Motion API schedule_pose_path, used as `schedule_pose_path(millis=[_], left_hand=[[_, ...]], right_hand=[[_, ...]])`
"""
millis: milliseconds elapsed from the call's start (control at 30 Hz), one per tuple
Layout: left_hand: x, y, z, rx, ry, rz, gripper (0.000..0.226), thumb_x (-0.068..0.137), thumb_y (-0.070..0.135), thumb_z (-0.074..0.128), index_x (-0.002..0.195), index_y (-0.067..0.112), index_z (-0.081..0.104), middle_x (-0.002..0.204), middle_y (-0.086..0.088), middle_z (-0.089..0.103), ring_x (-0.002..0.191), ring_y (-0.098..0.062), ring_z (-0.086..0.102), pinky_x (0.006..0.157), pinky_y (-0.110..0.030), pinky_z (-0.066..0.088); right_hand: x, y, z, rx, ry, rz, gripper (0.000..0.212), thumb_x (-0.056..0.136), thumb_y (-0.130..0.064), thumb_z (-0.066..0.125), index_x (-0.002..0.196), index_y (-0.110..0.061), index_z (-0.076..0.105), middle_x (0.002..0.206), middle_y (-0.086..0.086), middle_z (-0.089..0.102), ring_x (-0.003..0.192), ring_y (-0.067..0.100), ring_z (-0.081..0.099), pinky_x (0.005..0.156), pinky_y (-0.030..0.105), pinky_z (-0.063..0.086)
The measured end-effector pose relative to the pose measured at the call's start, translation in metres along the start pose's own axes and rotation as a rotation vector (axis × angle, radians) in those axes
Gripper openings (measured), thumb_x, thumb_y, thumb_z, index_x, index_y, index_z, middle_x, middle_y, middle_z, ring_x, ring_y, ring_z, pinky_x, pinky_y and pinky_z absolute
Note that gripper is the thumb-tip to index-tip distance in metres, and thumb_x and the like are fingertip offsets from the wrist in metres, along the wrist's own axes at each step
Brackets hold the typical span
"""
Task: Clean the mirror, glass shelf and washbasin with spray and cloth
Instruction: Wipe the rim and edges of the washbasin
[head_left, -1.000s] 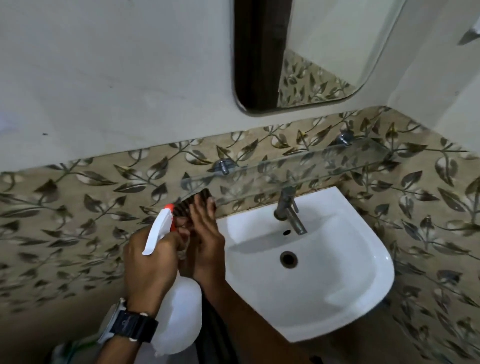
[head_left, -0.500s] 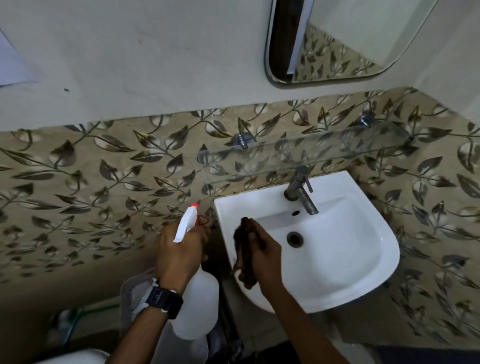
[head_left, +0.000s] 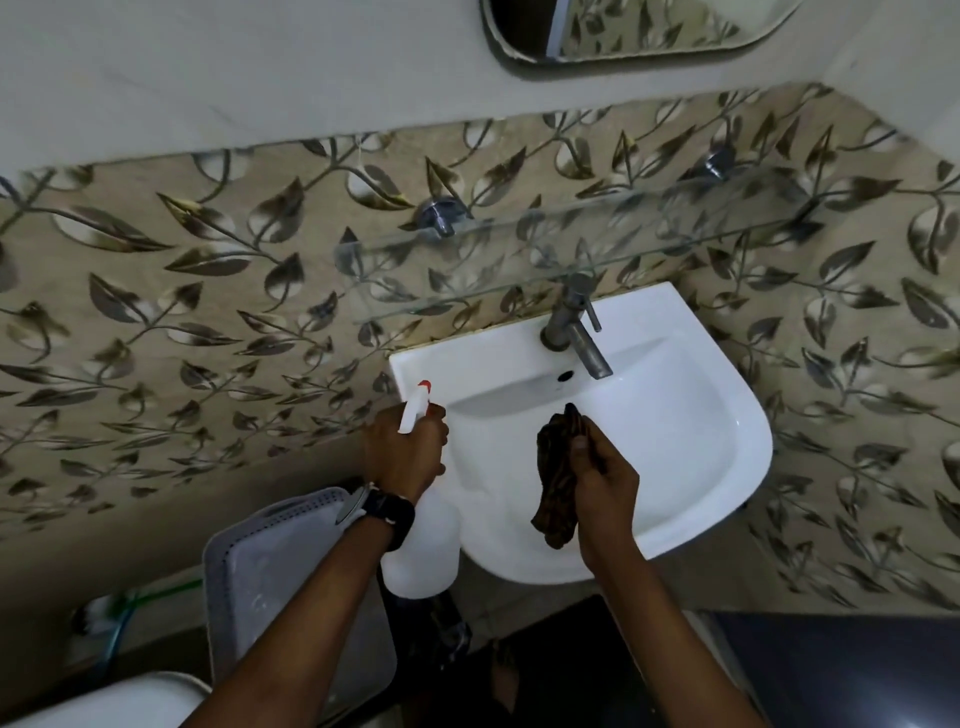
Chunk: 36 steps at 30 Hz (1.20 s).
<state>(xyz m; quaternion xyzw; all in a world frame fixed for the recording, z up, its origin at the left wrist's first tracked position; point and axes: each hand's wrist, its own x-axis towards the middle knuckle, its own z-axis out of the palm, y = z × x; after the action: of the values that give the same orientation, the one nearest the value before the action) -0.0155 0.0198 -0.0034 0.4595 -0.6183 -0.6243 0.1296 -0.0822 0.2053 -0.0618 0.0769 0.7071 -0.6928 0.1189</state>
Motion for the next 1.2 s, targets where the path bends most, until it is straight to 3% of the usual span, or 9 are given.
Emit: schedule_pose_path(millis=[133,233,367,600,733,933,1067,1133,1200], left_hand=[[0.004,-0.017,0.009,-0.032,-0.037,-0.072,0.027,0.063,0.059,0.056,0.064,0.034,0.067,0.058,-0.006,0.054,0.048,-0.024,0.048,0.06,-0.037,0.043],[0.004,-0.02,0.015,0.003,-0.022,-0.085,0.059,0.064,0.065,0.051,0.077,0.011,0.071,0.06,-0.012,0.061,0.051,-0.025,0.057,0.054,-0.038,0.049],[-0.006,-0.011,0.028,0.078,-0.083,-0.069,0.035,0.087,0.049,0.054,0.063,0.028,0.068,0.067,-0.006,0.071,0.069,-0.029,0.07,0.062,-0.041,0.06],[-0.018,0.024,0.083,0.218,-0.208,0.072,0.038,0.083,0.038,0.055,0.08,0.009,0.078,0.08,-0.013,0.08,0.077,-0.035,0.075,0.067,-0.053,0.066],[-0.015,0.036,0.128,0.241,-0.265,0.138,0.037,0.076,0.031,0.057,0.085,0.001,0.077,0.082,-0.016,0.079,0.077,-0.04,0.074,0.069,-0.057,0.064],[-0.015,0.04,0.171,0.321,-0.232,0.161,0.029,0.079,0.019,0.063,0.053,0.01,0.055,0.058,-0.006,0.062,0.059,-0.032,0.06,0.056,-0.035,0.047],[-0.014,0.026,0.175,0.301,-0.295,0.128,0.029,0.078,0.031,0.058,0.072,0.007,0.073,0.072,-0.012,0.076,0.072,-0.038,0.073,0.071,-0.054,0.064],[-0.016,0.024,0.166,0.275,-0.297,0.114,0.031,0.08,0.028,0.059,0.082,0.001,0.075,0.077,-0.018,0.077,0.075,-0.038,0.074,0.07,-0.056,0.064],[-0.02,0.024,0.151,0.208,-0.257,0.089,0.029,0.081,0.023,0.06,0.087,-0.001,0.075,0.083,-0.022,0.077,0.071,-0.034,0.073,0.063,-0.052,0.065]], right_hand=[[0.003,-0.002,-0.004,-0.003,-0.005,-0.013,0.03,0.103,-0.01,0.055,0.125,-0.026,0.068,0.095,-0.022,0.077,0.093,-0.005,0.071,0.076,0.01,0.053],[0.005,-0.002,-0.006,-0.006,-0.002,0.001,0.031,0.103,-0.011,0.055,0.129,-0.021,0.068,0.104,-0.017,0.077,0.103,0.001,0.071,0.084,0.015,0.055],[0.008,0.0,-0.015,0.02,0.011,-0.009,0.033,0.104,-0.009,0.053,0.133,-0.015,0.066,0.119,-0.003,0.075,0.108,0.005,0.071,0.09,0.019,0.055],[0.023,-0.011,-0.041,0.013,0.157,-0.066,0.031,0.104,-0.012,0.054,0.129,-0.024,0.069,0.116,-0.013,0.075,0.107,-0.001,0.068,0.092,0.016,0.053],[0.036,-0.015,-0.06,0.016,0.234,-0.074,0.03,0.104,-0.015,0.056,0.13,-0.019,0.069,0.124,-0.008,0.072,0.117,0.003,0.066,0.105,0.029,0.051],[0.052,-0.012,-0.088,0.007,0.309,-0.072,0.032,0.103,-0.012,0.056,0.133,-0.017,0.066,0.127,-0.004,0.071,0.118,0.007,0.066,0.087,0.011,0.053],[0.059,-0.011,-0.098,-0.023,0.307,-0.055,0.033,0.103,-0.011,0.055,0.134,-0.016,0.065,0.127,-0.004,0.071,0.12,0.008,0.065,0.106,0.028,0.051],[0.063,-0.013,-0.097,-0.035,0.287,-0.049,0.034,0.103,-0.011,0.054,0.135,-0.016,0.064,0.125,-0.006,0.071,0.116,0.005,0.066,0.099,0.023,0.054],[0.065,-0.013,-0.09,-0.015,0.212,-0.06,0.035,0.104,-0.01,0.052,0.136,-0.021,0.062,0.117,-0.011,0.073,0.093,-0.002,0.07,0.074,0.013,0.057]])
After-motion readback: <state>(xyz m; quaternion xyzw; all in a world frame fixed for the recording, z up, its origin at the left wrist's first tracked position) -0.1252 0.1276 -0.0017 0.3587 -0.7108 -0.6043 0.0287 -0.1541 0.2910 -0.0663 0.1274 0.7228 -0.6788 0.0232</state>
